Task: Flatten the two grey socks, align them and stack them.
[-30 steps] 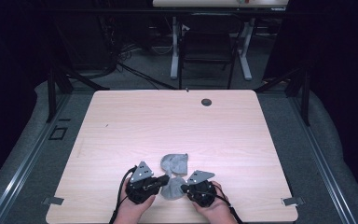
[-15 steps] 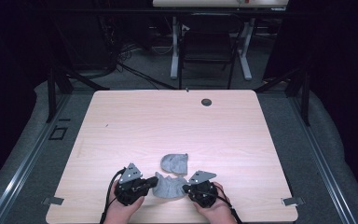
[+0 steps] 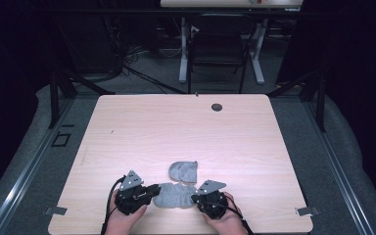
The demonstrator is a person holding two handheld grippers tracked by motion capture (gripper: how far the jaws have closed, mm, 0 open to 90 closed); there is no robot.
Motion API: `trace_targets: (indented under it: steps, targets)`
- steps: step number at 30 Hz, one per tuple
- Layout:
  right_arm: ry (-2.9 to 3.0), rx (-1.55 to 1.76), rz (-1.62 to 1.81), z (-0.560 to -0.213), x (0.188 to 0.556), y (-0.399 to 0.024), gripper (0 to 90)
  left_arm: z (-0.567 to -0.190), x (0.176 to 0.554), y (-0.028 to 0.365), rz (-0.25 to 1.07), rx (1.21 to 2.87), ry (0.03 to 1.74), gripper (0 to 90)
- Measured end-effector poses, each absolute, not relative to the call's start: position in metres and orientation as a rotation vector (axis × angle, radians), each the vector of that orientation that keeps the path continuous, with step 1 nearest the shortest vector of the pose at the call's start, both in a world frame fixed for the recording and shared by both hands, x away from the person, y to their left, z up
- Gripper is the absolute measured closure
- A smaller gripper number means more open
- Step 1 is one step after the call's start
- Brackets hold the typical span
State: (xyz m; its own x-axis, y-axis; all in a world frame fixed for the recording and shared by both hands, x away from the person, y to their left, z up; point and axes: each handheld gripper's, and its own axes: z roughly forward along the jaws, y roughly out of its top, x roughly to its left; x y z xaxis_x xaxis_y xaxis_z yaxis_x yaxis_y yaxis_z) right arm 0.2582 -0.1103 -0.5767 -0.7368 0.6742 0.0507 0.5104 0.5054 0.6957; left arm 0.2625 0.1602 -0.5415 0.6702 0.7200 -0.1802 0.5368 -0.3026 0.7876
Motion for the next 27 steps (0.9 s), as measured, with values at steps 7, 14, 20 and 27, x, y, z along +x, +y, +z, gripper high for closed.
trace_targets:
  steps: [7, 14, 20, 27]
  targets:
    - [2.518, 1.022, 1.048, -0.576, 0.258, -0.11, 88.9, -0.552, 0.266, 0.154, 0.26, 2.004, 0.961, 67.0]
    - [2.517, 1.033, 1.048, -0.576, 0.257, -0.11, 87.9, -0.57, 0.269, 0.149, 0.236, 2.066, 0.989, 60.7]
    - [2.521, 1.041, 1.05, -0.576, 0.257, -0.112, 87.3, -0.576, 0.271, 0.15, 0.237, 2.08, 0.993, 58.0]
    - [2.544, 1.044, 1.042, -0.574, 0.253, -0.115, 87.5, -0.579, 0.268, 0.15, 0.231, 2.088, 1.004, 57.7]
